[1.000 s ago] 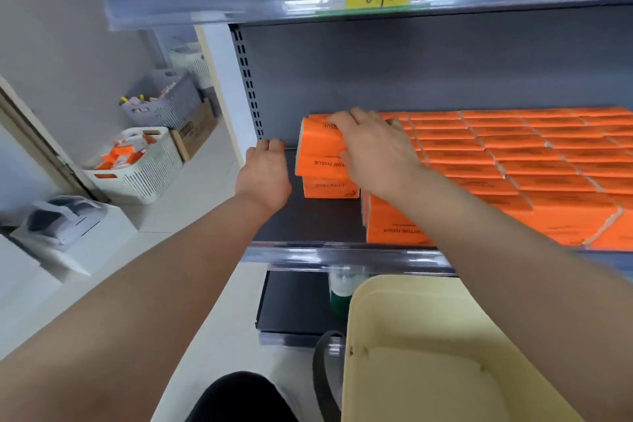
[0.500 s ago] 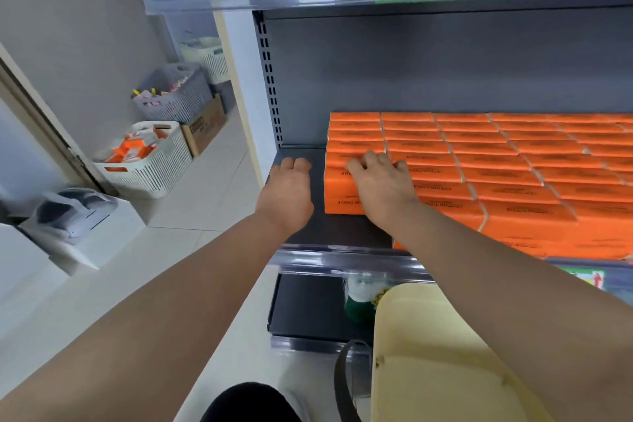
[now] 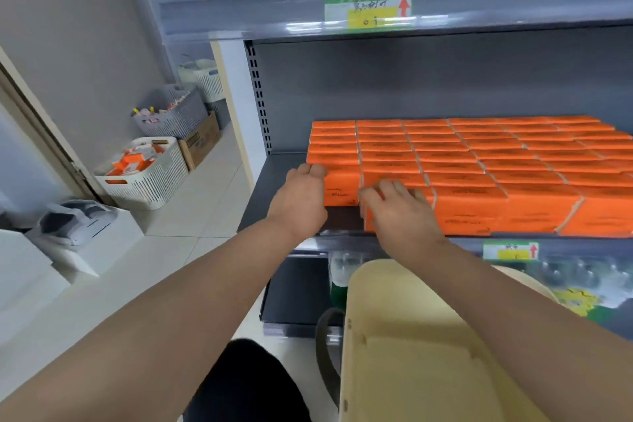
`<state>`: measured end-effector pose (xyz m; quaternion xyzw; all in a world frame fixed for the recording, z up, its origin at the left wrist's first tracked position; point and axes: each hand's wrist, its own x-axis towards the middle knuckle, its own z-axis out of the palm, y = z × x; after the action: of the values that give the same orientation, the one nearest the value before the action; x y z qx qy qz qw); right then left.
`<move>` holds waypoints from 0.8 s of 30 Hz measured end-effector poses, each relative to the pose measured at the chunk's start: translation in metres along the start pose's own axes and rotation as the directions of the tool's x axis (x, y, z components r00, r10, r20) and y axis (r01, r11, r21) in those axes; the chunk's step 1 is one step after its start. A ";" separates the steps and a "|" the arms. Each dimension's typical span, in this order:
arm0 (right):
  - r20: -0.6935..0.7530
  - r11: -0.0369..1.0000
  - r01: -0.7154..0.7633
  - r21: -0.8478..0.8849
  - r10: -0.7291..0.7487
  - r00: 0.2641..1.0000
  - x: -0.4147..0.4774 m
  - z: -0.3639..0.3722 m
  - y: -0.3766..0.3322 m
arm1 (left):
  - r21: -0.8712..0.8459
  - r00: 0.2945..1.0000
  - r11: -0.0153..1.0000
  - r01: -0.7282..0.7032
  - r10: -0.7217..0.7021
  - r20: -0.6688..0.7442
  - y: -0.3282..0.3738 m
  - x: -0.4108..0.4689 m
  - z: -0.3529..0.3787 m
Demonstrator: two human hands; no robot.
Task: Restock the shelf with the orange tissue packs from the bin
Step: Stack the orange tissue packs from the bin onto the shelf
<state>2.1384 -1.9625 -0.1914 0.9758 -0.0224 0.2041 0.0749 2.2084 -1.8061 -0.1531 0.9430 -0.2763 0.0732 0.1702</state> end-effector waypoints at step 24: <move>0.935 0.976 -0.150 0.159 -0.100 0.342 -0.288 0.057 0.063 | 0.064 0.488 0.972 -0.225 0.056 0.871 0.115 -0.218 0.213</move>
<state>1.8928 -2.0293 -0.3495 0.9170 -0.0538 -0.3905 -0.0614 1.9725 -1.8660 -0.3699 0.8379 -0.3931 -0.3705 -0.0779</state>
